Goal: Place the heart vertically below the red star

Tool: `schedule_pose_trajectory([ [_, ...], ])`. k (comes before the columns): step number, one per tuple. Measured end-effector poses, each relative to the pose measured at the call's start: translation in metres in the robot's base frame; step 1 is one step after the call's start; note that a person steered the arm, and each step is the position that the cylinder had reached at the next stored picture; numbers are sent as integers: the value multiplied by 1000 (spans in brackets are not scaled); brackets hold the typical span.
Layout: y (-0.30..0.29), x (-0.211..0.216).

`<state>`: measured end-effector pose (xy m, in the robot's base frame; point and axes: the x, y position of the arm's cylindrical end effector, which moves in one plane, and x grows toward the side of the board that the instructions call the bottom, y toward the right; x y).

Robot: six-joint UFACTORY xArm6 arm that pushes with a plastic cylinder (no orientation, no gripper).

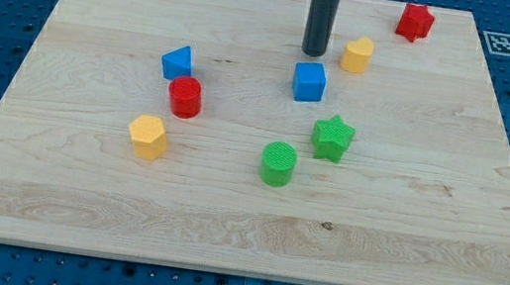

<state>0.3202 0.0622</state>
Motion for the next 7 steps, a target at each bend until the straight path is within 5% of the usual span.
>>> schedule_pose_trajectory([
  [2, 36, 5],
  [4, 44, 54],
  [7, 37, 41],
])
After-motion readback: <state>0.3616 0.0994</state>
